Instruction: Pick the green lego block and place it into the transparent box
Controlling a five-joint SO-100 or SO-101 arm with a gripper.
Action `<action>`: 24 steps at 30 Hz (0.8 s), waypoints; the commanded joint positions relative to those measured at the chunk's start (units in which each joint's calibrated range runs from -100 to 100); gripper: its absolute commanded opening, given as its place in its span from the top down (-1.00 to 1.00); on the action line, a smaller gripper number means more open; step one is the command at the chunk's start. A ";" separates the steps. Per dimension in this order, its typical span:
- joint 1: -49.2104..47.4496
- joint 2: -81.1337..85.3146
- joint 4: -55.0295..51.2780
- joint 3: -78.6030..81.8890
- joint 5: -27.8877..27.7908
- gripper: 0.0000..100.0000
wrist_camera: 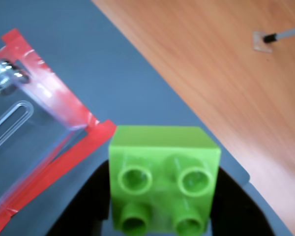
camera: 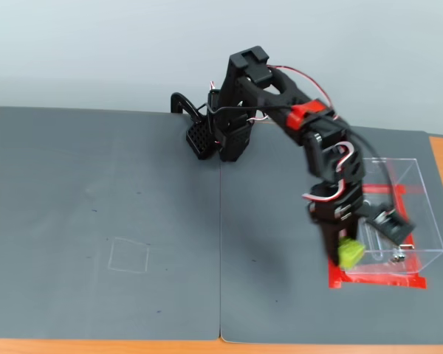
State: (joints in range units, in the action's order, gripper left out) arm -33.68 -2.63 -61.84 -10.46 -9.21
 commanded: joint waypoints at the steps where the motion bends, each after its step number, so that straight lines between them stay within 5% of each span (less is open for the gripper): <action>1: -4.55 4.29 -0.31 -0.35 -0.04 0.70; 24: -22.76 4.37 -0.23 -0.44 -0.04 0.70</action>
State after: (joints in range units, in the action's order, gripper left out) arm -55.42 -1.78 -61.84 -10.46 -9.35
